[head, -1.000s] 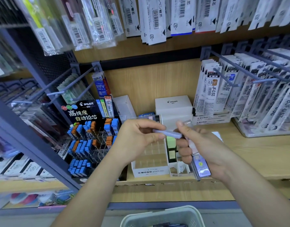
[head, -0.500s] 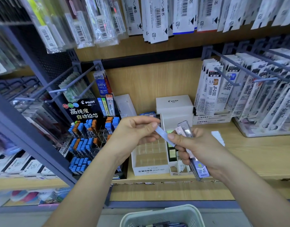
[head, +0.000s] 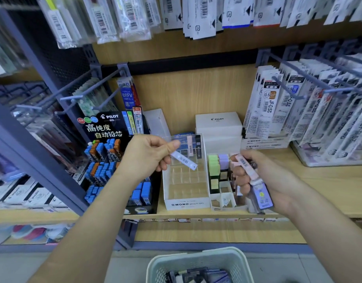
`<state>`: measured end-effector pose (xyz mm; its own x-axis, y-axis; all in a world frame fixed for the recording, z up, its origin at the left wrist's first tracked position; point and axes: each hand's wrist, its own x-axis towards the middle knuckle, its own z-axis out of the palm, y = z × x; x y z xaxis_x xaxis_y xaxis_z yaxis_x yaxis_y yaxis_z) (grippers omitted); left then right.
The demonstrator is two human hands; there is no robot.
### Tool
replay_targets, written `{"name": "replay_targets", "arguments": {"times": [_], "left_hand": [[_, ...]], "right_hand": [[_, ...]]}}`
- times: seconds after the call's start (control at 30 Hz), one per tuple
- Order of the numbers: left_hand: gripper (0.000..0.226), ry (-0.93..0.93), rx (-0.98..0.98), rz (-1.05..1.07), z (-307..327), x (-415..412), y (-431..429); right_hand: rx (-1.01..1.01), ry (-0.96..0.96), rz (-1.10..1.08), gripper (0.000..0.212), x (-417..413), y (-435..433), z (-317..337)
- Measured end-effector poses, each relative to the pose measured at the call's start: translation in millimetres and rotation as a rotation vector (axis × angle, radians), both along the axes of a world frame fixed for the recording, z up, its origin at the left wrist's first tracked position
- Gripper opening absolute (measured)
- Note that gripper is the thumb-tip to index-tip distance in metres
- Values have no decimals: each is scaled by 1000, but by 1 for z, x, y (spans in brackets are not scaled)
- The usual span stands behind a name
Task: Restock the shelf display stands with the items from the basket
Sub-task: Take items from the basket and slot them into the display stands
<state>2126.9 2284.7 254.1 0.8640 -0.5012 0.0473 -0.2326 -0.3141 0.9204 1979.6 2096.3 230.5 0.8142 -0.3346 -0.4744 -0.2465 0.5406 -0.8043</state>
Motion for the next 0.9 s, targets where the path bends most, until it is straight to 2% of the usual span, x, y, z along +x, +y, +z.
{"name": "replay_targets", "arguments": {"times": [0.1,0.2,0.4,0.5,0.57,0.9], "left_hand": [[20,10,-6,18,-3,1,-3],[11,-18,-13,50,-2,10,-6],[8,-284,177,130,-11,49,-18],[13,-475,348,70,-16,62,-29],[14,-537,429,12,-18,67,-38],[11,-569,540,-94,-20,80,-60]], "right_hand": [[17,-21,0,11,0,-1,-2],[8,-58,6,21,0,-1,-3],[-18,-57,-20,26,5,3,-2],[-50,-54,-22,22,7,5,0],[-56,-54,-16,20,8,6,0],[-53,-39,7,21,12,7,-2]]}}
